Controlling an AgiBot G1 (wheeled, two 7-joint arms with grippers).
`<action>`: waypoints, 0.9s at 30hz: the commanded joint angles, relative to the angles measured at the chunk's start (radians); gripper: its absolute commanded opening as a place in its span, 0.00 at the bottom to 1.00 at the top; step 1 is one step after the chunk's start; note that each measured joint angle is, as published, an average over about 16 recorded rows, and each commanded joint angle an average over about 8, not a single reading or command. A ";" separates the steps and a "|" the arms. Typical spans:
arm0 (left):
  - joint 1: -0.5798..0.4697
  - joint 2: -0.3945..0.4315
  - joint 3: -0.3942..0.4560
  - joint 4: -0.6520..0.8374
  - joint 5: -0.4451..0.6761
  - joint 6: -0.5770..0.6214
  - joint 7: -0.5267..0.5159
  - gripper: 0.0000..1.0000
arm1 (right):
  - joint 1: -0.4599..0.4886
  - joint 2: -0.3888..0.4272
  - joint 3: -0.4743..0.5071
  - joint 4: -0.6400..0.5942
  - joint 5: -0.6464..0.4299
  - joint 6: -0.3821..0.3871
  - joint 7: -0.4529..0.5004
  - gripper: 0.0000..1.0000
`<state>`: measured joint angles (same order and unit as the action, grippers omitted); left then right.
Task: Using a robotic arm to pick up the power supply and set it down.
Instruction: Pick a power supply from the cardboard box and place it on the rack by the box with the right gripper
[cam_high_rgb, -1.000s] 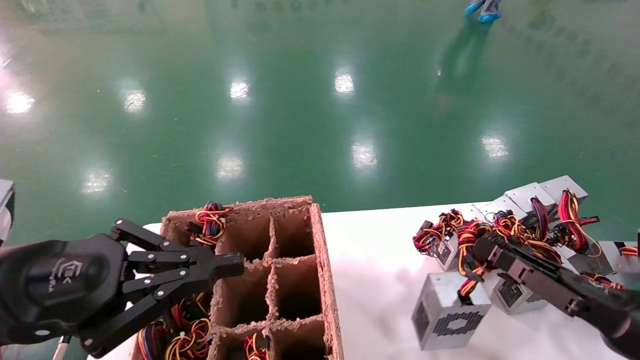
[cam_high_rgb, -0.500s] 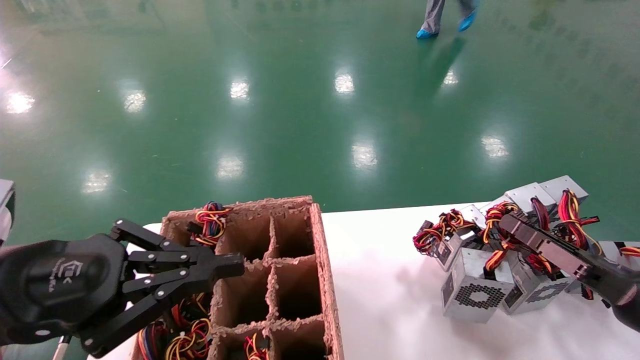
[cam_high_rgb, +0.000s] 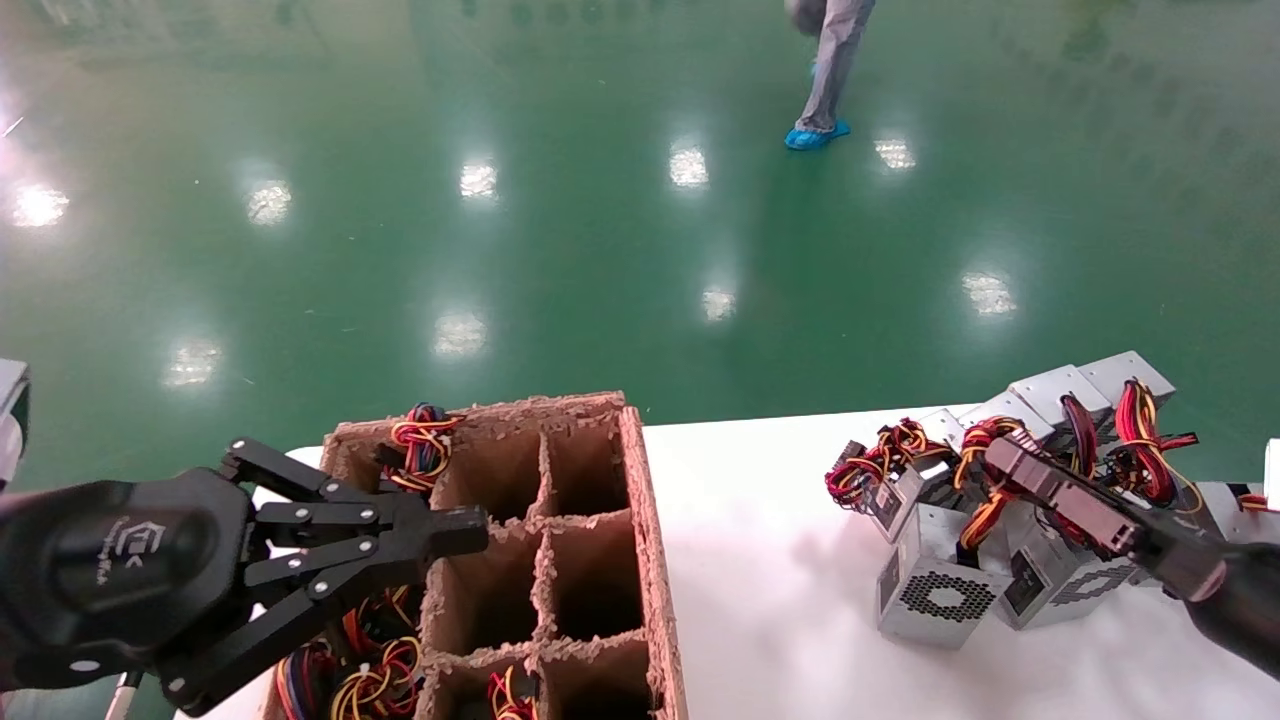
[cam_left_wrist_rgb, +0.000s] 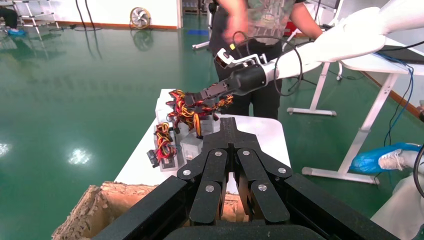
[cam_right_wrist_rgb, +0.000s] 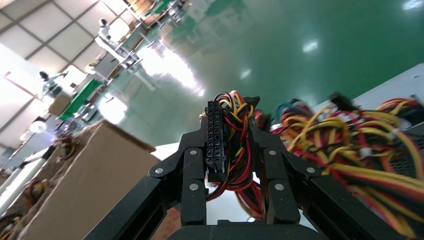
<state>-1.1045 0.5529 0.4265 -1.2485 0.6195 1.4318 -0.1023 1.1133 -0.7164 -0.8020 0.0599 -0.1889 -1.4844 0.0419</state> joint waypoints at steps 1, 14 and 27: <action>0.000 0.000 0.000 0.000 0.000 0.000 0.000 0.00 | 0.008 -0.006 -0.001 -0.016 -0.002 0.013 -0.003 0.00; 0.000 0.000 0.000 0.000 0.000 0.000 0.000 0.00 | 0.080 -0.001 -0.024 -0.031 -0.037 0.067 -0.014 0.00; 0.000 0.000 0.000 0.000 0.000 0.000 0.000 0.00 | 0.110 0.011 -0.040 -0.024 -0.060 0.028 -0.028 0.00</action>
<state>-1.1045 0.5529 0.4265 -1.2485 0.6195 1.4318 -0.1023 1.2206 -0.7071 -0.8430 0.0333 -0.2508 -1.4530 0.0144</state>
